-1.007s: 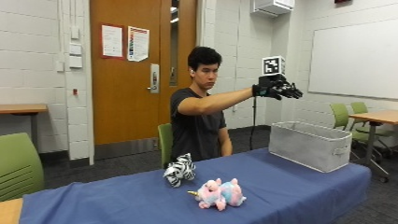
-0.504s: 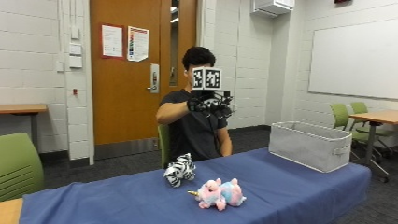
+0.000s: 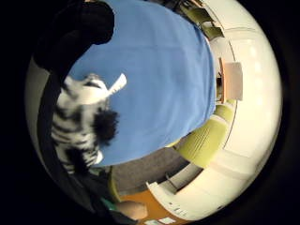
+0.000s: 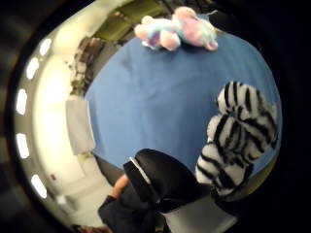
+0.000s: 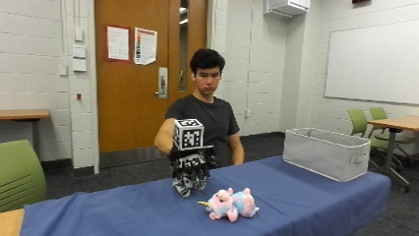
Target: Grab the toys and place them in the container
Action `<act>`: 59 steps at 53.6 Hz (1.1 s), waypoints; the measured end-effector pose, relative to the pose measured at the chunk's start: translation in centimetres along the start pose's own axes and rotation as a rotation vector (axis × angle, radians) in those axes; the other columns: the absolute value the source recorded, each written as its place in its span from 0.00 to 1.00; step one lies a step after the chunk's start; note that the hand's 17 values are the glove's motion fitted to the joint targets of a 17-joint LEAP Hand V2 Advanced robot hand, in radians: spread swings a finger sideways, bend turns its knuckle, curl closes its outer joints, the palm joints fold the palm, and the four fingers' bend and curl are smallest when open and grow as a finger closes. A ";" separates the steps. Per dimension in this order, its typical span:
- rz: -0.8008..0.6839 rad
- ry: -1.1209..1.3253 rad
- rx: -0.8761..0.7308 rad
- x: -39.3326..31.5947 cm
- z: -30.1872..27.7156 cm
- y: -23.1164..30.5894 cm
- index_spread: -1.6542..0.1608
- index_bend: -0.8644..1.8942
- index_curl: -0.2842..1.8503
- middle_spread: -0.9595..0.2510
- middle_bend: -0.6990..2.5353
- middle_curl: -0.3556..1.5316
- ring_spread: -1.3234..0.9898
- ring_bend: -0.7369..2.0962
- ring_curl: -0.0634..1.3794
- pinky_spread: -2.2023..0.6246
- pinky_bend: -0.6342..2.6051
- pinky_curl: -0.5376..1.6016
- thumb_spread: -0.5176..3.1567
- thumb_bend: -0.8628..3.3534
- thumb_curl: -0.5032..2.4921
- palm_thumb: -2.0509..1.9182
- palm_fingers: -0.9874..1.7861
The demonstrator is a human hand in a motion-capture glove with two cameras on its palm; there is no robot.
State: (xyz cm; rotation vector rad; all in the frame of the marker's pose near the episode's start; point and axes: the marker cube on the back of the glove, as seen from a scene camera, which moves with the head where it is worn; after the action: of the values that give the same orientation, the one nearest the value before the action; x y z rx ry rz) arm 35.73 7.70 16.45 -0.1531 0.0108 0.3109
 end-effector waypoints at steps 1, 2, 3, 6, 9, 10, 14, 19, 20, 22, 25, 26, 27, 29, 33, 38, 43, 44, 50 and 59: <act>-0.001 0.003 -0.003 0.2 0.4 0.0 0.76 0.38 0.35 0.69 0.30 0.41 0.44 0.44 0.20 0.77 0.46 0.41 0.39 0.18 0.23 0.49 0.36; 0.002 0.005 -0.008 0.4 0.8 0.1 0.76 0.38 0.35 0.69 0.30 0.41 0.45 0.44 0.20 0.77 0.46 0.41 0.39 0.18 0.23 0.49 0.36; 0.006 0.007 -0.014 0.6 1.2 0.2 0.76 0.38 0.35 0.69 0.30 0.41 0.44 0.44 0.20 0.77 0.46 0.41 0.40 0.18 0.23 0.49 0.36; 0.016 -0.005 -0.030 0.9 2.3 0.8 0.76 0.38 0.35 0.68 0.29 0.41 0.45 0.43 0.19 0.77 0.46 0.41 0.40 0.18 0.23 0.49 0.36; 0.030 -0.040 -0.029 1.0 3.3 1.6 0.75 0.38 0.34 0.68 0.29 0.41 0.45 0.42 0.19 0.77 0.46 0.41 0.40 0.18 0.23 0.49 0.36; 0.032 -0.050 -0.024 1.1 3.5 1.9 0.75 0.38 0.34 0.68 0.29 0.41 0.45 0.42 0.19 0.77 0.47 0.41 0.40 0.18 0.23 0.49 0.36; 0.031 -0.056 -0.025 1.3 4.1 2.4 0.75 0.38 0.34 0.68 0.28 0.41 0.45 0.41 0.19 0.77 0.47 0.42 0.40 0.19 0.23 0.49 0.36; 0.019 -0.045 -0.048 1.0 5.0 3.6 0.74 0.37 0.34 0.69 0.27 0.40 0.46 0.41 0.19 0.78 0.50 0.42 0.40 0.19 0.23 0.49 0.38; 0.014 -0.040 -0.048 0.9 5.1 3.8 0.74 0.37 0.34 0.69 0.27 0.40 0.46 0.41 0.19 0.78 0.51 0.43 0.40 0.19 0.23 0.50 0.38; 0.007 -0.027 -0.051 0.8 5.4 4.4 0.74 0.37 0.33 0.70 0.26 0.39 0.47 0.41 0.19 0.77 0.52 0.43 0.40 0.19 0.24 0.50 0.38; 0.000 -0.009 -0.053 0.5 5.7 5.1 0.73 0.37 0.33 0.71 0.26 0.38 0.48 0.42 0.20 0.77 0.54 0.44 0.40 0.19 0.24 0.50 0.38; 0.000 -0.004 -0.052 0.4 5.7 5.3 0.73 0.37 0.33 0.71 0.26 0.38 0.48 0.42 0.20 0.77 0.54 0.44 0.40 0.19 0.24 0.50 0.38; -0.001 -0.001 -0.049 0.3 5.7 5.4 0.73 0.36 0.33 0.71 0.26 0.38 0.48 0.43 0.21 0.76 0.55 0.44 0.40 0.19 0.24 0.50 0.39; -0.001 0.003 -0.033 0.1 5.7 5.7 0.73 0.36 0.32 0.71 0.26 0.38 0.48 0.44 0.21 0.76 0.55 0.44 0.40 0.19 0.24 0.50 0.39; -0.002 -0.003 0.012 -0.6 5.7 6.4 0.73 0.34 0.30 0.69 0.29 0.39 0.47 0.50 0.23 0.75 0.54 0.43 0.42 0.21 0.25 0.53 0.43; -0.013 0.026 0.086 -1.2 5.5 6.2 0.72 0.36 0.29 0.62 0.36 0.42 0.44 0.54 0.25 0.73 0.51 0.41 0.45 0.22 0.26 0.57 0.52; -0.008 0.056 0.125 -1.9 5.5 6.2 0.71 0.37 0.29 0.56 0.39 0.44 0.41 0.57 0.26 0.70 0.51 0.41 0.47 0.23 0.27 0.59 0.61; -0.006 0.061 0.130 -2.0 5.5 6.1 0.71 0.38 0.29 0.55 0.40 0.45 0.41 0.58 0.27 0.69 0.51 0.41 0.47 0.24 0.28 0.60 0.65; -0.016 0.086 0.104 -2.0 4.9 4.6 0.70 0.42 0.31 0.51 0.42 0.47 0.39 0.59 0.28 0.65 0.48 0.40 0.44 0.25 0.31 0.63 0.75; -0.036 -0.004 0.086 -2.9 3.3 3.7 0.71 0.49 0.38 0.50 0.48 0.51 0.40 0.64 0.34 0.64 0.43 0.39 0.42 0.24 0.34 0.64 0.83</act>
State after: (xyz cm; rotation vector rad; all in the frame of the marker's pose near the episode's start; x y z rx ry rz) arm 31.81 10.84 19.26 -0.0670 0.0176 0.2747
